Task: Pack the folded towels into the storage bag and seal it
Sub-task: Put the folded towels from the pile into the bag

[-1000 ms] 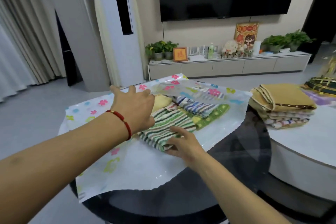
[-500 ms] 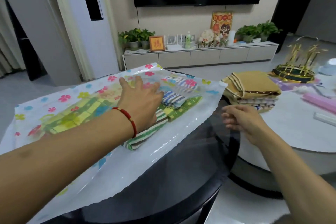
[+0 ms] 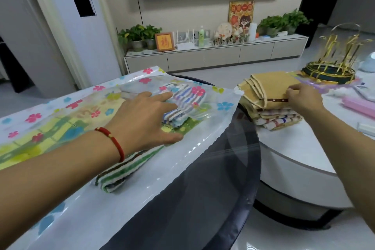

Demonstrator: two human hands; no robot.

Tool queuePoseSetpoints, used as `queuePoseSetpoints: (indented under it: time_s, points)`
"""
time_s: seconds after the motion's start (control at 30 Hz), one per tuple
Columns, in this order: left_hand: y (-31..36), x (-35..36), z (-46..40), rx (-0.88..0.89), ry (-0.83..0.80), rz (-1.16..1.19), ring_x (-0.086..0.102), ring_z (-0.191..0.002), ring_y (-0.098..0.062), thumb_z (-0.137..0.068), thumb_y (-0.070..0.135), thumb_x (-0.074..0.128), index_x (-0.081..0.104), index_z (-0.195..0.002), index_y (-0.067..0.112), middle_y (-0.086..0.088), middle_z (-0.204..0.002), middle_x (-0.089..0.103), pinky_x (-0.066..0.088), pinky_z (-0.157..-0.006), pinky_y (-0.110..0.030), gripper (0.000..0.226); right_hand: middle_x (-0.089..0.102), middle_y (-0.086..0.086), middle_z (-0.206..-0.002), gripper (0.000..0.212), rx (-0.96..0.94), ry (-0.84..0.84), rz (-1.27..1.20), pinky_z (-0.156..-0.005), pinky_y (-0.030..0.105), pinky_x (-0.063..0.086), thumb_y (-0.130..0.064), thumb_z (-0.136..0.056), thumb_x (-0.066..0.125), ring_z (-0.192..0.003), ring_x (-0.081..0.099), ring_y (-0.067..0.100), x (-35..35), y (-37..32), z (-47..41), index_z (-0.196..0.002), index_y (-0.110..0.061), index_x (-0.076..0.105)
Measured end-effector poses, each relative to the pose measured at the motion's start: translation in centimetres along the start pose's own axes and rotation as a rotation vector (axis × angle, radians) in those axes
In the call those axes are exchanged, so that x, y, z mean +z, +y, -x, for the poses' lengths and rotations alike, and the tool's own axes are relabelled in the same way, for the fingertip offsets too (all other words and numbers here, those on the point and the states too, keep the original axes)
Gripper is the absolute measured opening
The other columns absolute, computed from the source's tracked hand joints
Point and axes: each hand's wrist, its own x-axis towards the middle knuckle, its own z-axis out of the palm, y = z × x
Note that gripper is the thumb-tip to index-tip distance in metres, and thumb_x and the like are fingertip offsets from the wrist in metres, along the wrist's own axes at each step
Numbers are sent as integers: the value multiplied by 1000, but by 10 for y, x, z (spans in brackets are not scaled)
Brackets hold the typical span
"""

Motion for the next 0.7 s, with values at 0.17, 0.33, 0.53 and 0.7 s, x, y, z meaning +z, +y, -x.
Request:
queuePoseSetpoints:
  time_s: [0.17, 0.33, 0.53, 0.7]
  points:
    - [1, 7, -5, -23, -11, 10, 33, -143, -30, -71, 80, 57, 46, -140, 45, 15, -161, 26, 43, -107, -50, 78, 59, 24, -134, 28, 61, 70, 76, -103, 52, 38, -26, -91, 68, -126, 47, 45, 3, 0, -28, -119, -25, 65]
    - [3, 10, -1, -22, -18, -2, 30, -144, -28, -73, 77, 57, 42, -142, 45, 15, -163, 20, 42, -106, -51, 78, 59, 16, -127, 47, 67, -218, -226, -86, 43, 56, -12, -88, 75, -104, 64, 35, -22, -18, -28, -132, -23, 63]
    - [-2, 5, 27, -26, 2, -72, 30, -140, -30, -80, 70, 56, 39, -142, 43, 9, -164, 15, 40, -105, -58, 70, 65, 16, -99, 35, 73, -351, -763, -78, 48, 59, -3, -91, 57, -79, 65, 33, -71, -48, 33, -120, -12, 74]
    - [-21, 5, 73, -99, -54, -156, 24, -142, -36, -84, 65, 56, 33, -143, 47, 4, -165, 9, 37, -104, -63, 66, 62, 14, -92, 40, -29, -600, -892, -58, 36, 63, -1, -88, 56, -63, 62, 24, -117, -70, 127, -113, -22, 79]
